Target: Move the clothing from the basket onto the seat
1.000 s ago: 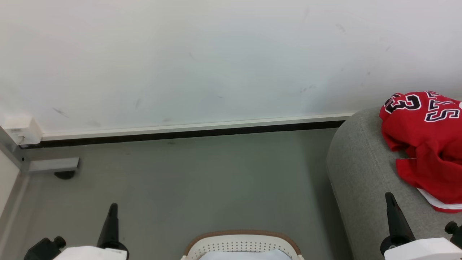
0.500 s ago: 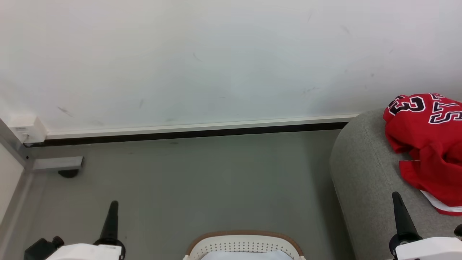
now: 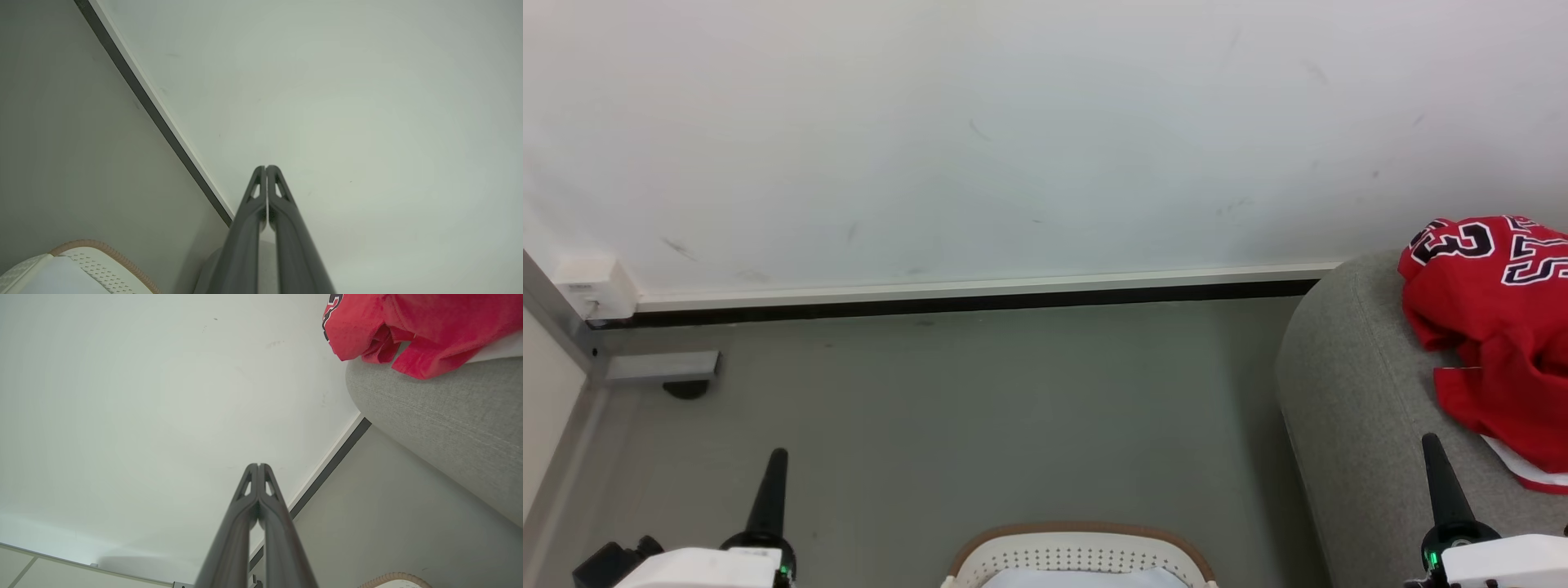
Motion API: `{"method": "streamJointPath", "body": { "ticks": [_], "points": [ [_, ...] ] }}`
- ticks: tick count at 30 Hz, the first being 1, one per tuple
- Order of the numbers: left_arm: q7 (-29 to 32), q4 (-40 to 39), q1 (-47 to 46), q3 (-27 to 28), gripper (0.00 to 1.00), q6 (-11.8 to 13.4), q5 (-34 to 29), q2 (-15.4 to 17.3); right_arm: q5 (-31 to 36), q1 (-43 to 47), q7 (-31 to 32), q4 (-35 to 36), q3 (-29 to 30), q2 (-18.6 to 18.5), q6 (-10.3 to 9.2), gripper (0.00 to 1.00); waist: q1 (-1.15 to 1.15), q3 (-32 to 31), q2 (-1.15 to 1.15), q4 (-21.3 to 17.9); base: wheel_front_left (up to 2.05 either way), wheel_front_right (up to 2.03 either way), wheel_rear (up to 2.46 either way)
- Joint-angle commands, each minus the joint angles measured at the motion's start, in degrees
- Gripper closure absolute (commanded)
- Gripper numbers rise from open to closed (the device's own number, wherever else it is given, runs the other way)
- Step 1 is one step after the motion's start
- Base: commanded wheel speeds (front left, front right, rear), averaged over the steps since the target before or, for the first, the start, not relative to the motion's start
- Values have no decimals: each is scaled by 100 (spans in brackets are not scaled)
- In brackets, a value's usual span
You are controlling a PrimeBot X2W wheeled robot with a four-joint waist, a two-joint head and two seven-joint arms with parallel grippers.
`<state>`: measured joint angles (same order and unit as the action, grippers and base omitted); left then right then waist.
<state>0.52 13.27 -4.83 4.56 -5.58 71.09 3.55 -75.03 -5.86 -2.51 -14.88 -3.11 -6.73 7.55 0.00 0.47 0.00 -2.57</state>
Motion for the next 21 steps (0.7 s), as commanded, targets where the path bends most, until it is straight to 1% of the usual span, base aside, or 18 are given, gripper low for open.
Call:
{"method": "streamJointPath", "body": {
  "ticks": [1, 21],
  "points": [
    [58, -50, -107, 30, 100, -10, 190, 2, -177, -110, 36, 53, 57, -28, -7, 100, 0, -2, 0, 11, 0, 0, 0],
    [309, -76, -138, 120, 100, -13, 1063, -25, -1093, -110, 217, 75, 203, -51, -9, 100, 0, -22, 0, 106, 0, 0, 0]
  ]
}}
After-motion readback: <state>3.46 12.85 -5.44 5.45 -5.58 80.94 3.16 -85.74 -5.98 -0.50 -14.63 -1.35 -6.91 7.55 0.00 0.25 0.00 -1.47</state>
